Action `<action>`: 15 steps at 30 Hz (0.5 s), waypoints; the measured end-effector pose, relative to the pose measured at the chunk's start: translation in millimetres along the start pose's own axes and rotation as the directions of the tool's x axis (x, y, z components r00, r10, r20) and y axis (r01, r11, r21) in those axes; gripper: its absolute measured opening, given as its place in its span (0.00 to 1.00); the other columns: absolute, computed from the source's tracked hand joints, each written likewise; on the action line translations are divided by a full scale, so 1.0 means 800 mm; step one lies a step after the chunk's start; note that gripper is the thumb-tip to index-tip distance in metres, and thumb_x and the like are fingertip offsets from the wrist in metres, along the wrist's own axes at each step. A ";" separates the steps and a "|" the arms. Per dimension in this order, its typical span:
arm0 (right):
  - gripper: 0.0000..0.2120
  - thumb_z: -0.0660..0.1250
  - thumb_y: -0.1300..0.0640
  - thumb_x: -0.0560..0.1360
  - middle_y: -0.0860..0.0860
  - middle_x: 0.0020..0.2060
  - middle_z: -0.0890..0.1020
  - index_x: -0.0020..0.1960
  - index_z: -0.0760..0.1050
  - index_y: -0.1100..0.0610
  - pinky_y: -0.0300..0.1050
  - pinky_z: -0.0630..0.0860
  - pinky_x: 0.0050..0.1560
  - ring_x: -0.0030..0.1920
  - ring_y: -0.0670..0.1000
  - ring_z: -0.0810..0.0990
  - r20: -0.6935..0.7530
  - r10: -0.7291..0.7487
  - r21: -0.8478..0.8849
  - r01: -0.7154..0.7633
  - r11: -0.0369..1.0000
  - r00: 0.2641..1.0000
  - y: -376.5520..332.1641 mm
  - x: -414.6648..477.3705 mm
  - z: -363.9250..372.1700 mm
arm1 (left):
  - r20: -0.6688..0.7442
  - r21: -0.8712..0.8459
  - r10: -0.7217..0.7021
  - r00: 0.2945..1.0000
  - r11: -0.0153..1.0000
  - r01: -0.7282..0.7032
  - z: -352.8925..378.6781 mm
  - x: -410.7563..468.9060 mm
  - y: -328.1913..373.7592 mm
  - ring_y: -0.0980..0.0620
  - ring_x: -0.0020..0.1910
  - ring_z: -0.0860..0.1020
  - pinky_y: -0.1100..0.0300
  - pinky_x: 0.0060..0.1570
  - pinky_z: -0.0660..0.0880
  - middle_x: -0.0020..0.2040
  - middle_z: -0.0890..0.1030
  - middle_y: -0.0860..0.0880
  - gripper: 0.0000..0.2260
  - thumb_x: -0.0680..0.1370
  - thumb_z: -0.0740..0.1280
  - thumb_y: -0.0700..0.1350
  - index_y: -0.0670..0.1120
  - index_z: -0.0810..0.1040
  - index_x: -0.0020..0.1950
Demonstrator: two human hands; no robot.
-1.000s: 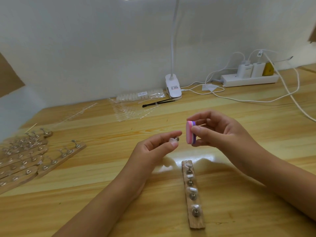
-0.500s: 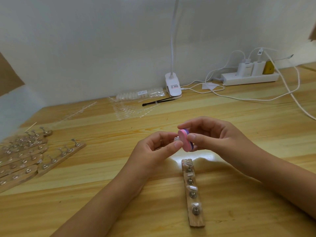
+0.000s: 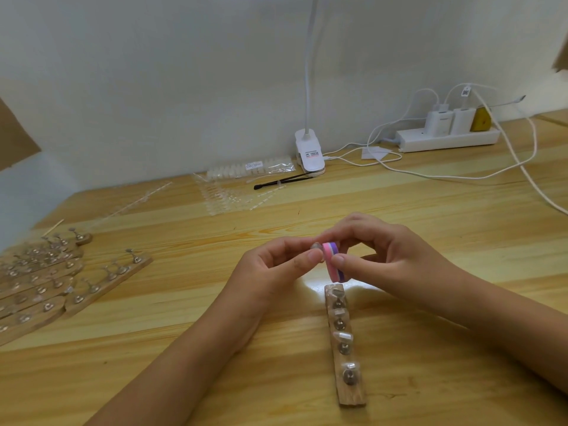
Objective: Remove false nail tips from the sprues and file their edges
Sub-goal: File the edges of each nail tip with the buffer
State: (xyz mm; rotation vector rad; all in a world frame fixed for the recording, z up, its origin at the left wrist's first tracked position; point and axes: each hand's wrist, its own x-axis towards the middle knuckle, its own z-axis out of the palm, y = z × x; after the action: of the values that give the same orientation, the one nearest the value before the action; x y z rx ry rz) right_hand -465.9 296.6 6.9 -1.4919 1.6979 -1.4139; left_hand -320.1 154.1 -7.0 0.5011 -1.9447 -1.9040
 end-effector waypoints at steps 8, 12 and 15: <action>0.13 0.71 0.53 0.70 0.53 0.47 0.84 0.54 0.80 0.54 0.41 0.81 0.47 0.47 0.49 0.85 0.000 0.035 0.208 -0.034 0.978 0.999 -0.002 0.002 -0.004 | 0.061 -0.030 -0.004 0.998 1.000 0.006 -0.005 0.003 -0.001 0.53 0.59 0.81 0.60 0.57 0.74 0.57 0.84 0.49 0.17 0.69 0.75 0.53 0.52 0.84 0.56; 0.12 0.71 0.54 0.71 0.51 0.46 0.85 0.54 0.81 0.53 0.39 0.79 0.50 0.47 0.49 0.85 0.004 0.043 0.205 -0.043 0.978 0.999 -0.003 0.003 -0.007 | 0.067 -0.031 0.008 0.998 1.000 -0.006 -0.004 0.003 -0.002 0.54 0.57 0.81 0.66 0.55 0.75 0.56 0.85 0.48 0.15 0.69 0.75 0.53 0.52 0.85 0.54; 0.13 0.70 0.56 0.70 0.54 0.45 0.85 0.54 0.80 0.56 0.38 0.80 0.47 0.46 0.51 0.85 -0.059 0.052 0.312 -0.031 0.950 0.997 -0.003 0.005 -0.007 | 0.062 -0.005 -0.002 0.998 1.000 0.003 -0.004 0.003 -0.003 0.54 0.56 0.82 0.64 0.54 0.76 0.55 0.85 0.49 0.16 0.68 0.75 0.54 0.52 0.84 0.54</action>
State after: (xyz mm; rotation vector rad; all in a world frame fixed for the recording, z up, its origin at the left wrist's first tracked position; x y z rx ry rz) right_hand -470.9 295.3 12.1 -1.2415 1.4507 -1.6365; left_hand -320.6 149.8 -9.4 0.4483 -1.9777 -1.9477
